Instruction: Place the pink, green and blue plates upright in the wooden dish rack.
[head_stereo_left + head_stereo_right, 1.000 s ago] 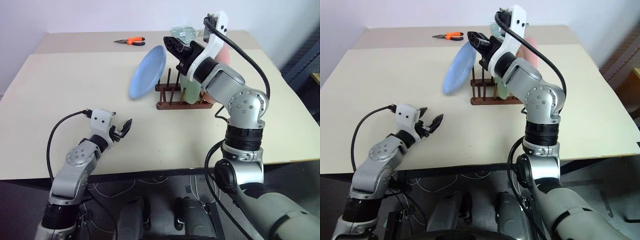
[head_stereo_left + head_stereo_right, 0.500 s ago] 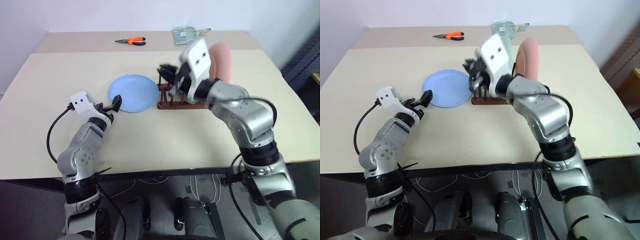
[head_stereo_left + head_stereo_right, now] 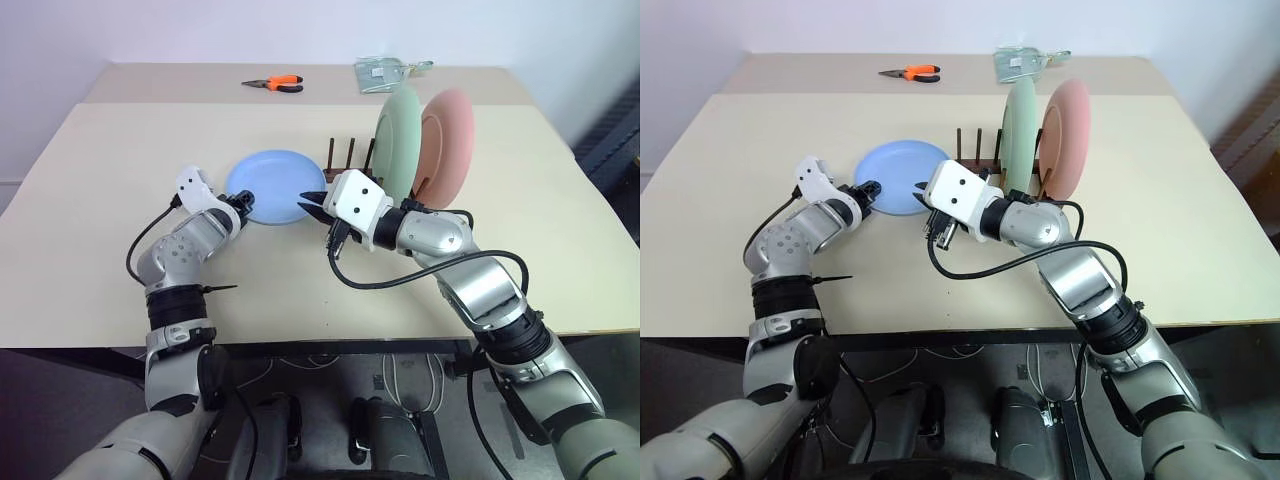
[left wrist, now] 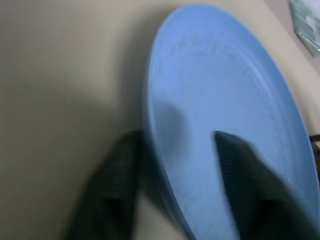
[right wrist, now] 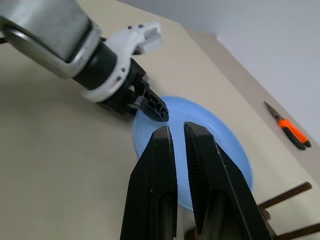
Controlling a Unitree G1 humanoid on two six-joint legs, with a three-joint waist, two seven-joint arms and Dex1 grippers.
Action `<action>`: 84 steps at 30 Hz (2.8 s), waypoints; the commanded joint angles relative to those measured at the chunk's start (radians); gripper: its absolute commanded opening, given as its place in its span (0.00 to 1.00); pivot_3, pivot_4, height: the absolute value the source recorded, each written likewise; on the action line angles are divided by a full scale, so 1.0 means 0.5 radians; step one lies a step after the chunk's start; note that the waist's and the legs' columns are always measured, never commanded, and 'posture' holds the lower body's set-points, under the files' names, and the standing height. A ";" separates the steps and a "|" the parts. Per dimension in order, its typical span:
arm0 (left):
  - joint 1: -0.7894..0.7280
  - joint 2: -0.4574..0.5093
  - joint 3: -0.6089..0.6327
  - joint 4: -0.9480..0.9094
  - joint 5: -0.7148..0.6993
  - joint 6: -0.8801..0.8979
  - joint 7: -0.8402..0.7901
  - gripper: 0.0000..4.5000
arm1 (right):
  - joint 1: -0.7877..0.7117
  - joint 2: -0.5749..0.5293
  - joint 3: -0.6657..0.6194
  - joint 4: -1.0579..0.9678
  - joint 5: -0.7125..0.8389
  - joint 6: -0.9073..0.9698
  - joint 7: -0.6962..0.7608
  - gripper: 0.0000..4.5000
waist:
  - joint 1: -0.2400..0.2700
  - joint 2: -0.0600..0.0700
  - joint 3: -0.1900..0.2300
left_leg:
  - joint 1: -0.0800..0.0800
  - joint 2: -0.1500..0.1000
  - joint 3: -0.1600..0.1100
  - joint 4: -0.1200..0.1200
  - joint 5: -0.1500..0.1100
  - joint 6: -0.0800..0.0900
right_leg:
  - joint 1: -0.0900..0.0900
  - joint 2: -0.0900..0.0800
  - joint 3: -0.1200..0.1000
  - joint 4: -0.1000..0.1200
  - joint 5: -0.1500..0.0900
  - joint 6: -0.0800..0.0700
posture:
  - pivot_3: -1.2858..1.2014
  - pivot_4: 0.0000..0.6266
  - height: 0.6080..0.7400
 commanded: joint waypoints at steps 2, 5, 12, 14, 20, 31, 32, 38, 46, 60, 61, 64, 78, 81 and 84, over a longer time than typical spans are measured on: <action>-0.028 -0.037 0.007 0.083 0.016 -0.087 0.025 0.01 | 0.020 0.001 -0.105 -0.112 -0.071 -0.013 -0.013 0.08 | -0.001 0.000 0.000 | 0.000 0.000 -0.001 0.000 0.000 0.000 | 0.001 -0.001 -0.001 0.000 0.000 0.000 | 0.52 0.24 1.00; 0.014 -0.034 0.033 -0.107 0.000 -0.149 0.063 0.01 | 0.044 -0.015 -0.119 -0.136 -0.111 -0.018 0.000 0.08 | -0.009 0.000 0.000 | 0.001 0.000 -0.002 0.000 0.000 -0.001 | 0.001 0.000 -0.001 0.000 0.000 0.000 | 0.52 0.24 1.00; 0.206 0.095 -0.209 -0.985 0.040 -0.117 -0.025 0.00 | 0.021 -0.158 0.047 -0.058 -0.392 -0.347 0.149 0.47 | -0.025 -0.001 0.001 | 0.000 0.001 -0.002 0.000 0.001 -0.002 | 0.000 -0.001 0.000 0.000 0.000 0.000 | 0.52 0.24 1.00; 0.210 0.121 -0.218 -1.160 0.011 -0.016 0.037 0.00 | -0.009 -0.154 0.103 0.031 -0.514 -0.501 0.138 0.69 | -0.027 -0.001 0.001 | 0.000 0.001 -0.002 0.000 0.001 -0.002 | 0.000 -0.001 0.000 0.000 0.000 0.000 | 0.52 0.24 1.00; 0.174 0.111 -0.238 -1.571 -0.056 0.276 0.201 0.00 | -0.222 -0.023 0.217 0.429 -0.884 -0.920 -0.039 0.80 | -0.031 -0.001 0.001 | 0.002 0.001 -0.002 0.000 0.001 -0.003 | 0.001 0.001 0.001 0.000 0.000 0.000 | 0.52 0.24 1.00; 0.176 0.006 -0.213 -1.822 -0.112 0.531 0.337 0.00 | -0.430 0.154 0.182 0.883 -1.128 -1.245 -0.187 0.27 | -0.058 -0.001 0.001 | 0.002 0.001 -0.006 0.000 0.003 -0.005 | 0.003 0.003 0.001 0.000 -0.001 0.000 | 0.52 0.24 1.00; 0.168 -0.002 -0.198 -1.816 -0.126 0.533 0.335 0.00 | -0.426 0.155 0.174 0.885 -1.129 -1.253 -0.180 0.17 | -0.058 -0.001 0.001 | 0.002 0.001 -0.006 0.000 0.003 -0.005 | 0.003 0.003 0.001 0.000 -0.001 0.000 | 0.52 0.24 1.00; 0.056 -0.160 0.040 -1.769 -0.334 0.395 0.418 0.58 | -0.394 0.137 0.122 0.830 -1.142 -1.274 -0.180 0.00 | -0.052 -0.001 0.002 | 0.002 0.001 -0.007 0.000 0.003 -0.005 | 0.004 0.002 0.001 -0.001 -0.001 0.000 | 0.52 0.24 1.00; 0.250 0.543 0.068 -1.323 0.309 -0.217 0.313 0.91 | -0.375 0.300 -0.308 0.377 -0.392 -0.932 -0.007 0.00 | -0.099 0.002 0.003 | 0.009 0.004 -0.003 -0.009 0.006 -0.010 | 0.003 0.010 0.004 0.003 -0.001 -0.002 | 0.52 0.24 1.00; 1.125 0.657 -0.960 -1.442 0.668 -0.703 -0.733 0.91 | -0.647 0.840 -1.340 0.177 1.727 0.977 -0.987 0.00 | -0.071 0.005 0.002 | -0.004 0.001 -0.002 -0.013 0.001 -0.018 | -0.017 -0.005 0.006 0.006 0.001 -0.008 | 0.52 0.24 1.00; 1.142 0.658 -0.963 -1.449 0.668 -0.702 -0.765 0.91 | -0.643 0.837 -1.353 0.189 1.753 1.006 -1.024 0.00 | -0.073 0.006 0.002 | -0.005 0.002 0.002 -0.013 0.004 -0.013 | -0.019 -0.005 0.008 0.007 0.001 -0.008 | 0.52 0.24 1.00; 1.179 0.656 -0.956 -1.454 0.697 -0.707 -0.805 0.91 | -0.624 0.808 -1.348 0.220 1.747 1.050 -1.065 0.00 | -0.077 0.007 0.002 | -0.005 0.003 0.009 -0.014 0.005 -0.010 | -0.024 -0.003 0.012 0.009 0.001 -0.008 | 0.52 0.24 1.00; 1.197 0.590 -0.942 -1.530 0.704 -0.655 -0.922 0.91 | -0.713 0.701 -1.335 0.677 1.489 0.887 -1.025 0.00 | -0.065 0.007 0.002 | -0.008 0.004 0.011 -0.010 0.003 -0.004 | -0.024 -0.001 0.011 0.010 0.001 -0.007 | 0.52 0.24 1.00; 1.208 0.575 -0.938 -1.560 0.701 -0.639 -0.938 0.91 | -0.729 0.701 -1.363 0.740 1.506 0.923 -1.025 0.00 | -0.061 0.007 0.002 | -0.008 0.004 0.011 -0.010 0.003 -0.004 | -0.024 -0.001 0.011 0.009 0.001 -0.007 | 0.52 0.24 1.00; 1.211 0.566 -0.938 -1.571 0.710 -0.630 -0.940 0.91 | -0.739 0.685 -1.344 0.785 1.484 0.938 -1.005 0.00 | -0.060 0.007 0.002 | -0.008 0.004 0.011 -0.010 0.003 -0.004 | -0.024 -0.001 0.011 0.009 0.001 -0.007 | 0.52 0.24 1.00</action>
